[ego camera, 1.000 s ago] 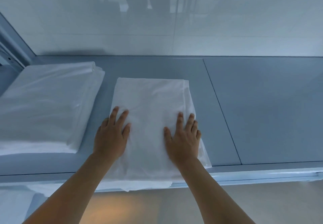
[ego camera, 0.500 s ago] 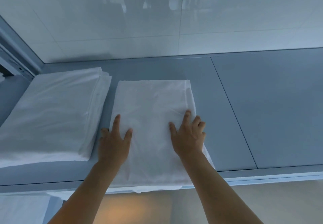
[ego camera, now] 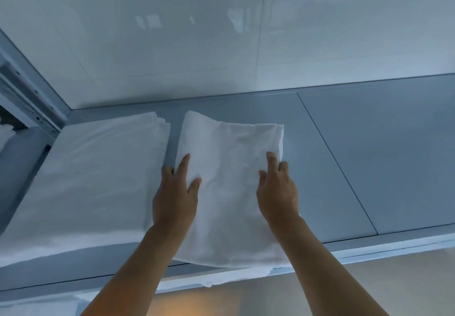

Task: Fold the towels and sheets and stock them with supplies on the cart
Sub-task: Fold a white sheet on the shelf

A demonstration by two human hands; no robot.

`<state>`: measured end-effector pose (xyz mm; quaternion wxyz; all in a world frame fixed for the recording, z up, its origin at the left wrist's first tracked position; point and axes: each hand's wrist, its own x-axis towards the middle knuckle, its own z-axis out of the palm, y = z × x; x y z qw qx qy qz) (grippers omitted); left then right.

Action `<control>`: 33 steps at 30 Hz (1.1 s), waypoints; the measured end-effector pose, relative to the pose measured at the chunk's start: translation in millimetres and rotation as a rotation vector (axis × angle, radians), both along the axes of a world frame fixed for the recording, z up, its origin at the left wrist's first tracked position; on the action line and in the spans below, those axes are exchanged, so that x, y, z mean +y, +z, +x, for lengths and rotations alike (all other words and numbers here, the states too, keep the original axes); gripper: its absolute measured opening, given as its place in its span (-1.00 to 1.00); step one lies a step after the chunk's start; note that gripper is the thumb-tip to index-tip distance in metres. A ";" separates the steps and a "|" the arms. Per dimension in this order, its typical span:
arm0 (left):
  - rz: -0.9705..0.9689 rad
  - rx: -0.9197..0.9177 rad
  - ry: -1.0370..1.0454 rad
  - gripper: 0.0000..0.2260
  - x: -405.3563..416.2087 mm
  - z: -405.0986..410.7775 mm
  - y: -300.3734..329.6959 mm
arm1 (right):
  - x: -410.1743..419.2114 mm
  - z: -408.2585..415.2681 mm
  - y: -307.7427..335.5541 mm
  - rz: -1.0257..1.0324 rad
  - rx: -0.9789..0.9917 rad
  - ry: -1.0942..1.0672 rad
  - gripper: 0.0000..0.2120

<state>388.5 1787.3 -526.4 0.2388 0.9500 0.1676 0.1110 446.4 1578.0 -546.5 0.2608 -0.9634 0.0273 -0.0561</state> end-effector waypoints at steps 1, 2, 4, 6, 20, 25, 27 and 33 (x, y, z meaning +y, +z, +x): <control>0.006 -0.011 -0.007 -0.46 7.2 0.9 9.9 | 5.4 -1.2 8.5 0.009 -0.019 -0.007 -0.56; 0.011 -0.027 -0.017 -0.46 15.7 1.3 20.2 | 12.2 -2.3 17.9 0.018 -0.041 -0.007 -0.57; 0.011 -0.065 -0.028 -0.46 36.9 1.1 41.2 | 30.9 -2.1 39.4 0.041 -0.103 0.011 -0.58; 0.008 -0.103 -0.012 -0.46 64.0 -1.3 61.1 | 56.3 0.6 61.4 0.065 -0.159 0.035 -0.59; 0.017 -0.127 0.222 -0.47 304.5 -53.6 94.0 | 286.7 -5.9 119.8 0.224 -0.145 0.241 -0.55; -0.005 0.254 0.251 -0.44 320.8 -72.3 3.5 | 300.6 -38.0 27.0 0.117 0.315 0.231 -0.26; -0.029 0.231 0.263 -0.42 320.1 -78.4 -20.2 | 297.3 -49.6 0.1 0.148 0.333 0.196 -0.19; -0.097 0.193 0.277 -0.43 323.3 -76.0 -26.1 | 296.4 -44.3 -5.4 0.188 0.314 0.196 -0.19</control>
